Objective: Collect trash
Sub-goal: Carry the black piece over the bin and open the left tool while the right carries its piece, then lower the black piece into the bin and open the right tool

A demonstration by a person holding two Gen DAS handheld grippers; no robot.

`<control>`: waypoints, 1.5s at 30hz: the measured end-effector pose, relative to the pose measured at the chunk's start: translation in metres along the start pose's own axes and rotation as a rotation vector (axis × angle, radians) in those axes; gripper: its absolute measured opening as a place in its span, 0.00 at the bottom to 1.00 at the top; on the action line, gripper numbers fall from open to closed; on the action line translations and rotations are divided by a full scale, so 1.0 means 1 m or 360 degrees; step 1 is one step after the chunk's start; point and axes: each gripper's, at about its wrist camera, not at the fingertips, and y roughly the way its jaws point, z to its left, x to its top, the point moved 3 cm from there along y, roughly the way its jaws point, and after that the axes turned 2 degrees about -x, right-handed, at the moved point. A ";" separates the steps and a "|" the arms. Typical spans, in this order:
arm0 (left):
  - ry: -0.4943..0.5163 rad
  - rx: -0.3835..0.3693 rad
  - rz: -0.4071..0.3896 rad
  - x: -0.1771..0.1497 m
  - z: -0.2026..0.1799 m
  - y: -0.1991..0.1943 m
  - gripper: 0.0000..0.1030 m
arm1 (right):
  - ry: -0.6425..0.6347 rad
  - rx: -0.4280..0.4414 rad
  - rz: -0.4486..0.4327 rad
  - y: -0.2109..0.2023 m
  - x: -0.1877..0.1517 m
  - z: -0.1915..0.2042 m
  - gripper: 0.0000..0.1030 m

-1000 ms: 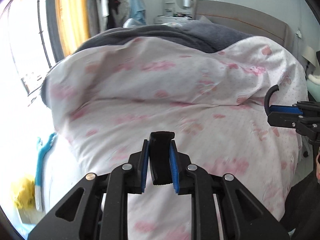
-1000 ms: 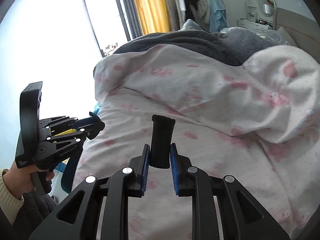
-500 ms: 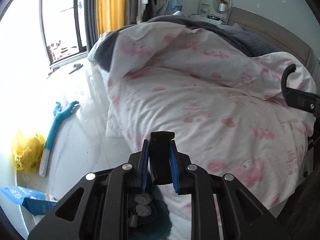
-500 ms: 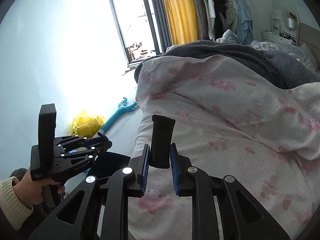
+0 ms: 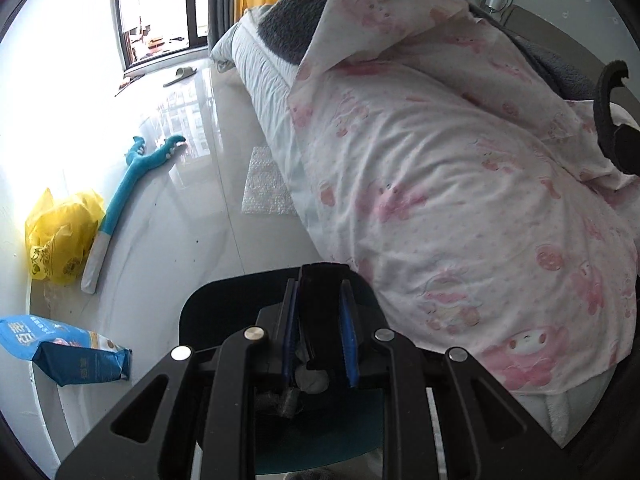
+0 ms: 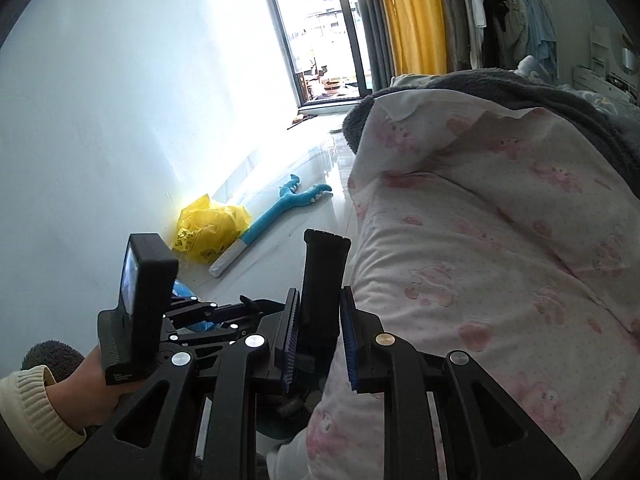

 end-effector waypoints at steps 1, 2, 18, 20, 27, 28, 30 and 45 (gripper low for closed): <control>-0.0006 0.0000 0.0017 -0.004 0.005 0.004 0.21 | -0.0008 0.0008 0.0021 0.007 -0.001 0.005 0.20; -0.0013 0.0009 0.0046 -0.008 0.011 0.009 0.21 | -0.0013 0.0017 0.0048 0.016 -0.002 0.009 0.20; -0.0082 0.0030 0.0393 -0.062 0.064 0.042 0.44 | -0.0055 0.0097 0.0271 0.097 -0.007 0.057 0.20; -0.0091 0.0022 0.0379 -0.064 0.069 0.037 0.52 | -0.0065 0.0100 0.0289 0.104 -0.008 0.063 0.20; -0.0148 0.0040 0.0257 -0.067 0.090 0.009 0.67 | -0.0067 0.0100 0.0378 0.130 -0.018 0.076 0.20; -0.0154 0.0047 0.0237 -0.066 0.093 0.004 0.68 | -0.0068 0.0097 0.0397 0.135 -0.020 0.078 0.20; -0.0166 0.0064 0.0183 -0.065 0.099 -0.006 0.70 | -0.0070 0.0094 0.0430 0.143 -0.024 0.081 0.20; -0.0185 0.0174 -0.0300 -0.047 0.123 -0.085 0.73 | -0.0073 0.0026 0.0793 0.212 -0.081 0.090 0.20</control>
